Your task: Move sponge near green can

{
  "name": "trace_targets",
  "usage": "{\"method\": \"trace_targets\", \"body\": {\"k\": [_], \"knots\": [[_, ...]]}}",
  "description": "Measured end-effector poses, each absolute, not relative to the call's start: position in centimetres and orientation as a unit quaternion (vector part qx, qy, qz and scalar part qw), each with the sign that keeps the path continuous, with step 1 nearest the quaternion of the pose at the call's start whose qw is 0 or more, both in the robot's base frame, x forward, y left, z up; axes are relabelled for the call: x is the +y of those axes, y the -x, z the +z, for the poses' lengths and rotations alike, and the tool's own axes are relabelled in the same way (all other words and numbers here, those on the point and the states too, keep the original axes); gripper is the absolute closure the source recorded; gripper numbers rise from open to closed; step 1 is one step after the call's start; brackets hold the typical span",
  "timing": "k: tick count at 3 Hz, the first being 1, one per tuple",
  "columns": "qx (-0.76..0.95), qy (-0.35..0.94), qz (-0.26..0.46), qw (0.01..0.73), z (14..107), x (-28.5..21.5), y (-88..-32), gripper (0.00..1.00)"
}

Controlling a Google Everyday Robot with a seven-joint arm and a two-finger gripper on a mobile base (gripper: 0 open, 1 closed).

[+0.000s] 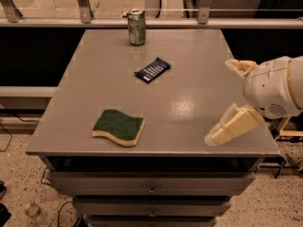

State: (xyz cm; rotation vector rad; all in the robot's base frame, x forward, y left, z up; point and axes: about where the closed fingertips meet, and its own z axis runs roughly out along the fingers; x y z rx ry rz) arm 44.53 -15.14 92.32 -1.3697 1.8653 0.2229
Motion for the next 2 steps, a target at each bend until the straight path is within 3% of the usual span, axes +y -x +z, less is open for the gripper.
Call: {"method": "trace_targets", "body": {"k": [1, 2], "knots": [[0.713, 0.512, 0.116, 0.465, 94.66, -12.57, -45.94, 0.0], [0.713, 0.513, 0.115, 0.464, 94.64, -12.59, -45.91, 0.0]]}}
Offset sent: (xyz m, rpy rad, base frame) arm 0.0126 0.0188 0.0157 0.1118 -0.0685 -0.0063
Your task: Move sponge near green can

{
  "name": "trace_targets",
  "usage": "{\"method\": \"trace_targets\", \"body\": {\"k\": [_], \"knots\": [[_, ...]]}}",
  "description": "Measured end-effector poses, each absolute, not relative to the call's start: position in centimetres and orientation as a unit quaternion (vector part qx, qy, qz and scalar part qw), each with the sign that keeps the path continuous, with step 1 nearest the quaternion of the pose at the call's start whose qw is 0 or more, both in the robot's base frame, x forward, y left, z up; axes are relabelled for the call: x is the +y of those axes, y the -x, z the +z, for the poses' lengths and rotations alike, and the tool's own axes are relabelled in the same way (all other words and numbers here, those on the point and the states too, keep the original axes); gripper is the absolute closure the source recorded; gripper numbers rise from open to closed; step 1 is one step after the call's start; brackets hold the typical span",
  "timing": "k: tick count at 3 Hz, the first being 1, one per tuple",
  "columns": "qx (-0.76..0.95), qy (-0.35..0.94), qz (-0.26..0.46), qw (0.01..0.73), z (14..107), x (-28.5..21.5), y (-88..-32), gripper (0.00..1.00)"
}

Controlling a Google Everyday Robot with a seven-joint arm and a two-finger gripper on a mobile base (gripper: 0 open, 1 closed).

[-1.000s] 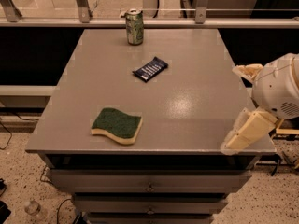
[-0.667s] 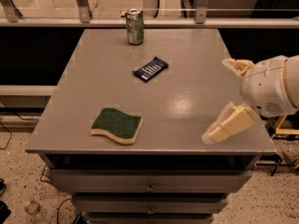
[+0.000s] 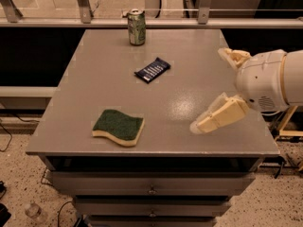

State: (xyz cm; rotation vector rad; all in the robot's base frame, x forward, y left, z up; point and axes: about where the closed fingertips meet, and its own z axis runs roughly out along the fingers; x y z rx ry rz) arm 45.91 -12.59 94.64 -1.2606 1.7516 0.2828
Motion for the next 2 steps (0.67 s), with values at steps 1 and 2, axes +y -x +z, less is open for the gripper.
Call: {"method": "trace_targets", "body": {"k": [1, 2], "knots": [[0.71, 0.502, 0.138, 0.474, 94.2, -11.1, -45.6, 0.0], [0.707, 0.484, 0.18, 0.483, 93.5, -8.6, -44.8, 0.0]]}}
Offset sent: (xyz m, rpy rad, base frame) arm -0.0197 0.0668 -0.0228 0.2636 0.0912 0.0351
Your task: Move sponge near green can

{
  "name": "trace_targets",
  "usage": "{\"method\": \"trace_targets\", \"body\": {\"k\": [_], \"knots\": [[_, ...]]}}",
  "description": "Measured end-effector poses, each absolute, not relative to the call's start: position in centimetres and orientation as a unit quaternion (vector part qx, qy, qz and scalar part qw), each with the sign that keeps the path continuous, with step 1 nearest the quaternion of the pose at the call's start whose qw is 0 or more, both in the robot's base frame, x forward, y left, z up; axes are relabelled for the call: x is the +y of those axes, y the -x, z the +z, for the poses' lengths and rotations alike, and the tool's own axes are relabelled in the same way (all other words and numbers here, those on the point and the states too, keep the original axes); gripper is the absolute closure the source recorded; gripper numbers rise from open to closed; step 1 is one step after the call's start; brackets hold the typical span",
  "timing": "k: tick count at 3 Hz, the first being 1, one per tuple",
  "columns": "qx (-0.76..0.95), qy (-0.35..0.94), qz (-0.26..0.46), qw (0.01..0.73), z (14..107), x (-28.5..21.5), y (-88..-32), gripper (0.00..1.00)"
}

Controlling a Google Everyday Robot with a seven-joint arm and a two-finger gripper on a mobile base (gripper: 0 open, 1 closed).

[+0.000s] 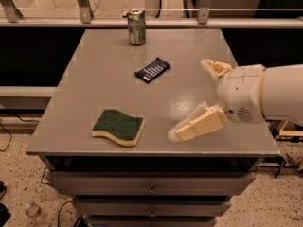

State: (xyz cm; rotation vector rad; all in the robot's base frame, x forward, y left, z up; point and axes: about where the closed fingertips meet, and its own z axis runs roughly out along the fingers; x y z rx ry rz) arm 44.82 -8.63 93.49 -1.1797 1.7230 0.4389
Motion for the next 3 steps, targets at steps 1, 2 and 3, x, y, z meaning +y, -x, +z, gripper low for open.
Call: {"method": "trace_targets", "body": {"k": [1, 2, 3], "knots": [[0.706, 0.466, 0.214, 0.488, 92.8, -6.6, -43.9, 0.0], [0.7, 0.459, 0.237, 0.493, 91.1, -4.5, -43.8, 0.0], [0.688, 0.463, 0.255, 0.497, 89.0, -2.6, -44.1, 0.0]]}}
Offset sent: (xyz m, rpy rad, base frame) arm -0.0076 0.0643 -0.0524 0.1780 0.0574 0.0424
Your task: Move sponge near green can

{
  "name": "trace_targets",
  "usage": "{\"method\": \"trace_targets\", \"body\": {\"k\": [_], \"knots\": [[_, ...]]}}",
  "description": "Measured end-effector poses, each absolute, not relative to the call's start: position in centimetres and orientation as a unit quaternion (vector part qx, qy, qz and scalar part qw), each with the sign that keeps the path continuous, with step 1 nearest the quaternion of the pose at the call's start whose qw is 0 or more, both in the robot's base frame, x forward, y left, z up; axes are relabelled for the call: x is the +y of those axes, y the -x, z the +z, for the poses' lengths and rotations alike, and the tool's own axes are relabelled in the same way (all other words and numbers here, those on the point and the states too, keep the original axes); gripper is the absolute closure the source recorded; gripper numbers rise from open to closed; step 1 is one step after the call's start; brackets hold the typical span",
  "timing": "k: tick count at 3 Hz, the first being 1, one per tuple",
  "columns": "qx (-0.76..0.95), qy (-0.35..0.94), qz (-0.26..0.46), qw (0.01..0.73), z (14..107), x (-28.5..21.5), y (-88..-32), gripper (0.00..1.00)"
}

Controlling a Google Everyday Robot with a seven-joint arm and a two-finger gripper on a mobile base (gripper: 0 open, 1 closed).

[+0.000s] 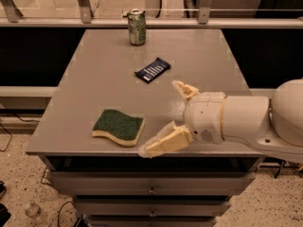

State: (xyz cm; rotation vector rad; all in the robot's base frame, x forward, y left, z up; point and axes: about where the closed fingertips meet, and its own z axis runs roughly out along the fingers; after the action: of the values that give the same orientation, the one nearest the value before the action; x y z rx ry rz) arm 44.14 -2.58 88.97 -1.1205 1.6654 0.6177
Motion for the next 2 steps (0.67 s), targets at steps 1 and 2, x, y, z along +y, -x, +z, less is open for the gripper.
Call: {"method": "trace_targets", "body": {"k": [1, 2], "knots": [[0.678, 0.469, 0.264, 0.501, 87.3, -1.1, -44.6, 0.0], [0.675, 0.476, 0.269, 0.495, 85.9, 0.1, -44.9, 0.0]]}}
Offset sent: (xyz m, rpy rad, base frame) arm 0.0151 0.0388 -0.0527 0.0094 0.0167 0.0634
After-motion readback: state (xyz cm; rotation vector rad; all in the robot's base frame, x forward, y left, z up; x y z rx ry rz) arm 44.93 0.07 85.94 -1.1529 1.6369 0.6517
